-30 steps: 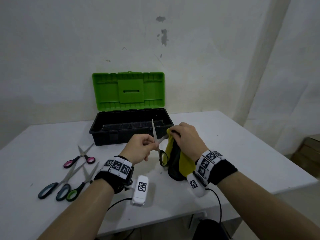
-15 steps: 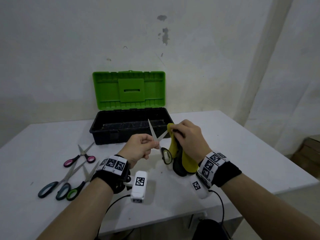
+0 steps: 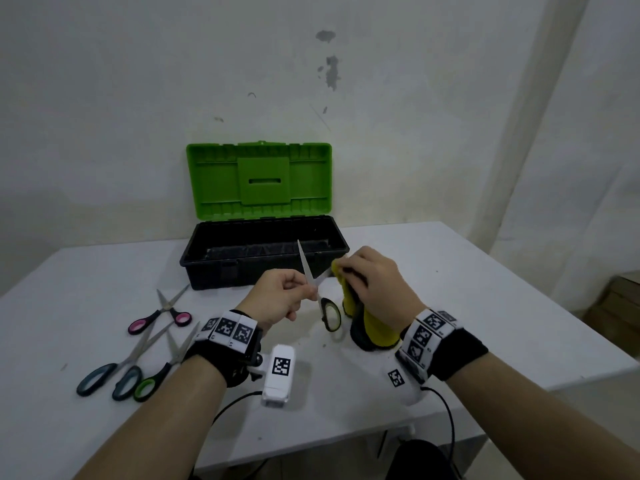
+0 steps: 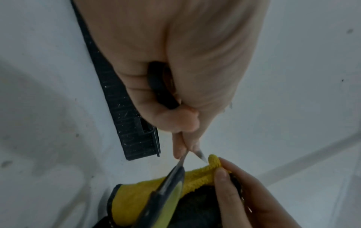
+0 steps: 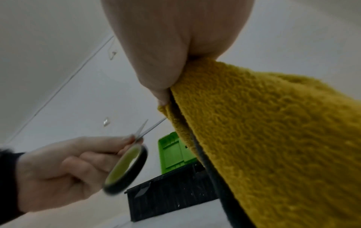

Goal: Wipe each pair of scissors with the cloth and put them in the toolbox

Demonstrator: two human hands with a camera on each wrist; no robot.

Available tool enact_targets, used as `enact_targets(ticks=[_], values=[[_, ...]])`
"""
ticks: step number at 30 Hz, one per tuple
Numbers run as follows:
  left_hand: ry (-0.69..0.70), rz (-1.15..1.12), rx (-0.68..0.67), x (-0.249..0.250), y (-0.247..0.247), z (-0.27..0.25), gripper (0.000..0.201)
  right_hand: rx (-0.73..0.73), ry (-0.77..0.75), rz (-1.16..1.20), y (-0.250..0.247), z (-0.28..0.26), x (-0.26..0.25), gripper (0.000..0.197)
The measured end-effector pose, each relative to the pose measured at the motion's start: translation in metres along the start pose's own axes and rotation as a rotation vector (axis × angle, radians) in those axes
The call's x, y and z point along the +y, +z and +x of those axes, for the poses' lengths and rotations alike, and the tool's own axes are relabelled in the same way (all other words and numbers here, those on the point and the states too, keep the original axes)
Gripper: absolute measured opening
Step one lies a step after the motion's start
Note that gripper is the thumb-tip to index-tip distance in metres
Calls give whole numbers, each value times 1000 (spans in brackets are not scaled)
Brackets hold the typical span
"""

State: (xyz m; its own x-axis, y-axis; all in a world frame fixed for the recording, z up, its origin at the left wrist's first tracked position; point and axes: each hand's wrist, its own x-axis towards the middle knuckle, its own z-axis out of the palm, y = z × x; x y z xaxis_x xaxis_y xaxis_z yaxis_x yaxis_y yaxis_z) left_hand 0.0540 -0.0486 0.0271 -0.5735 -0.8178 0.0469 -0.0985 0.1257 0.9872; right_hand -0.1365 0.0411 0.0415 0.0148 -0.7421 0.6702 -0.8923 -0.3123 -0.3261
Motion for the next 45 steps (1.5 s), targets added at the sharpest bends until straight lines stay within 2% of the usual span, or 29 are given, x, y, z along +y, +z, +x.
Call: enact_targets(ticks=[2,4,6,10,12,13,16,18,20,23,25,28,31,36,40,45], values=[[-25,-67,-13,1,4,0,11,-65,-131,6,6,-6,-8,22],[-35,-110,-32,3,8,0,10,-92,-172,-17,9,-6,-6,24],[-35,-135,-44,3,8,-1,11,-36,-136,-26,7,-3,1,25],[-32,-131,-42,2,5,-3,12,191,67,-18,-3,5,14,21],[-36,-130,-30,2,4,-2,12,237,42,0,-4,5,10,19],[-38,-128,-23,1,4,-1,12,204,-4,14,-3,3,5,19],[-43,-112,-18,2,5,-1,11,-18,-149,23,6,-4,-7,20],[-43,-92,-30,2,7,-2,10,-119,-159,-33,11,-5,-6,23],[-45,-82,-29,3,7,-4,9,-103,-108,-55,12,-3,0,23],[-69,-59,-25,2,5,-5,8,-7,102,-68,5,4,7,21],[-113,-50,-30,1,5,-5,6,42,166,-68,2,7,12,20],[-171,-45,-15,0,3,-2,8,82,158,-25,0,7,8,18],[-185,1,22,-1,1,3,16,44,127,8,2,5,2,18],[-138,86,65,2,-3,4,16,-83,56,9,10,4,-8,19],[-59,74,131,5,-2,4,28,-161,53,-8,17,3,-14,22],[-6,-102,158,10,0,0,42,-56,145,-3,24,5,-15,18]])
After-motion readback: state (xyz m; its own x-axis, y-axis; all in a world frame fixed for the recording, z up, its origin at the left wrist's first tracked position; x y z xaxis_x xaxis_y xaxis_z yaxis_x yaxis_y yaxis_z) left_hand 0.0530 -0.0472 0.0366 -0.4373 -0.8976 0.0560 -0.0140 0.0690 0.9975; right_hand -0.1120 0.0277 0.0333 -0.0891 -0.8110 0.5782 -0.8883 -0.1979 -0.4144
